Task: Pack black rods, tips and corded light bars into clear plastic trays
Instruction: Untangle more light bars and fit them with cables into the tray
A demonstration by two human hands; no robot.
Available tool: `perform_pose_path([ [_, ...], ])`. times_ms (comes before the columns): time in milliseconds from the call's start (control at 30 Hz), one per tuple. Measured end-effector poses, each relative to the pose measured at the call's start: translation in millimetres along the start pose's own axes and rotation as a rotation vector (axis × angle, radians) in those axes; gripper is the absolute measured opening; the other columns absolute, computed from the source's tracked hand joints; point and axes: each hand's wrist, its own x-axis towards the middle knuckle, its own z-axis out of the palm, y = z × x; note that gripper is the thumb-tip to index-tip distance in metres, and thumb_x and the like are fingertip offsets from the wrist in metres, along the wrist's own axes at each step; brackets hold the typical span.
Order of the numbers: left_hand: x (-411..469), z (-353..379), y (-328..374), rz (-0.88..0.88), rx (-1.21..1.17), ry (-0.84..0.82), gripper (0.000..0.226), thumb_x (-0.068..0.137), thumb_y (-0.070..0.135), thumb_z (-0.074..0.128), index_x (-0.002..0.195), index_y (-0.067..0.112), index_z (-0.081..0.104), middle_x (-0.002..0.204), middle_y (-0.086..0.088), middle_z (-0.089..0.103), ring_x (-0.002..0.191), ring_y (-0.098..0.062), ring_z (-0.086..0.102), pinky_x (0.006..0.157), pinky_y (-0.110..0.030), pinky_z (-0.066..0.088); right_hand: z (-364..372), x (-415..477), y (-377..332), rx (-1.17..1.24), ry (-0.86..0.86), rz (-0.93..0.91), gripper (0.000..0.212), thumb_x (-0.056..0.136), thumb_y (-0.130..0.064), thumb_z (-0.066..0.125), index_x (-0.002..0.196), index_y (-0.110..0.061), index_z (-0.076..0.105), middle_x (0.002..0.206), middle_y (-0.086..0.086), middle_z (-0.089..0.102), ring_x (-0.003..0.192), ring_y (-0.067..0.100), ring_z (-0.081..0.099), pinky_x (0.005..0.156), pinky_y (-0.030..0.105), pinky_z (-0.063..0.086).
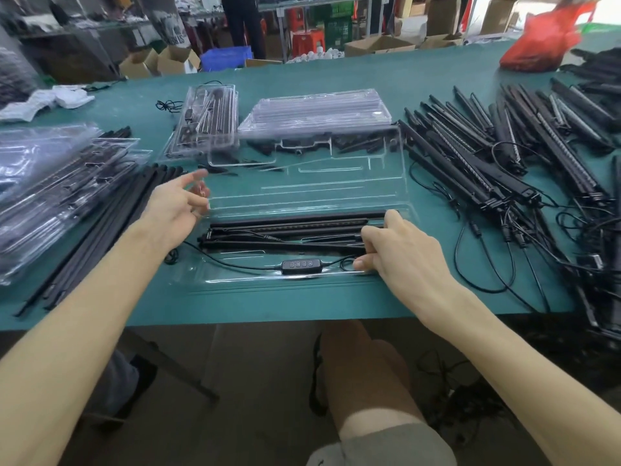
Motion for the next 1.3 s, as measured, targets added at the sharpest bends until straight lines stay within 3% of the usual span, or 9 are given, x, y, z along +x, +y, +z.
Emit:
perform_pose_path([
  [133,-20.5,-0.6,3.6,0.118,0.018,-0.039,0.057,0.078,-0.033,0.036,0.095,0.016,0.06,0.083,-0.002,0.053,0.078,-0.012,0.057,0.066,-0.019,0.044,0.3,-0.6,-0.1,0.039,0.007,0.024,0.039,0.089,-0.046,0.069,0.076,-0.02,0.044,0.086,-0.002,0.036,0.081,0.022,0.044,0.058,0.033,0.027],
  [200,-30.3,-7.4,4.1,0.19,0.065,-0.069,0.047,0.082,-0.029,0.042,0.09,0.014,0.059,0.088,-0.004,0.06,0.084,-0.015,0.064,0.078,-0.02,0.049,0.2,-0.7,0.0,0.052,0.006,0.033,0.039,0.088,-0.046,0.071,0.075,-0.019,0.045,0.085,-0.002,0.037,0.08,0.022,0.044,0.057,0.033,0.027],
  [333,-42.3,-29.7,16.1,0.224,0.223,-0.269,0.01,0.091,0.019,0.067,0.099,0.012,0.068,0.115,-0.01,0.072,0.114,-0.024,0.067,0.109,-0.038,0.046,0.5,-1.3,-0.5,0.05,0.016,0.033,0.039,0.089,-0.045,0.07,0.075,-0.019,0.045,0.084,-0.003,0.036,0.079,0.022,0.043,0.057,0.033,0.025],
  [433,-45.4,-46.7,26.5,0.209,0.421,-0.337,0.075,0.077,0.075,0.061,0.112,0.008,0.07,0.123,-0.01,0.071,0.121,-0.023,0.064,0.11,-0.038,0.039,-0.2,-0.9,-0.6,0.061,0.012,0.036,0.04,0.089,-0.046,0.07,0.073,-0.02,0.043,0.083,-0.004,0.035,0.077,0.022,0.043,0.056,0.033,0.025],
  [500,-46.8,-50.0,28.6,0.207,0.496,-0.36,0.094,0.078,0.087,0.04,0.115,0.005,0.069,0.121,-0.01,0.072,0.12,-0.021,0.065,0.11,-0.036,0.037,-0.8,-1.7,-0.7,0.067,0.012,0.041,0.041,0.088,-0.047,0.07,0.073,-0.02,0.043,0.083,-0.004,0.035,0.077,0.023,0.043,0.058,0.034,0.027],
  [700,-57.0,-42.4,35.9,0.322,0.631,-0.356,0.073,0.086,0.073,0.05,0.105,0.007,0.075,0.112,-0.002,0.076,0.112,-0.016,0.069,0.106,-0.034,0.042,-3.1,-2.9,-2.1,0.07,-0.005,0.05,0.039,0.089,-0.047,0.069,0.073,-0.021,0.043,0.082,-0.004,0.035,0.075,0.021,0.041,0.056,0.033,0.024],
  [867,-72.6,-43.2,60.8,0.284,1.121,-0.468,0.033,0.085,0.055,0.066,0.107,0.034,0.078,0.113,0.021,0.073,0.11,0.005,0.064,0.105,-0.029,0.042,-2.4,-3.1,-2.6,0.067,0.009,0.049,0.038,0.088,-0.045,0.071,0.075,-0.02,0.046,0.085,-0.002,0.038,0.077,0.022,0.042,0.059,0.034,0.029],
  [1033,-91.6,-5.3,52.9,0.304,1.349,-0.732,0.045,0.092,0.044,0.065,0.136,0.043,0.057,0.134,0.03,0.057,0.122,0.017,0.049,0.1,-0.004,0.033,-3.6,-1.8,-4.1,0.025,0.024,0.058,0.04,0.085,-0.048,0.073,0.073,-0.02,0.047,0.08,-0.006,0.037,0.072,0.02,0.041,0.051,0.031,0.021],
  [1300,-97.2,76.1,-5.8,0.434,1.226,-0.772,0.049,0.107,0.04,0.036,0.155,0.028,0.035,0.161,0.016,0.029,0.152,-0.004,0.015,0.125,-0.028,0.011,-4.2,-8.4,-7.6,0.034,0.044,0.079,0.036,0.088,-0.043,0.072,0.075,-0.014,0.054,0.089,-0.001,0.044,0.08,0.022,0.048,0.058,0.034,0.035],
])
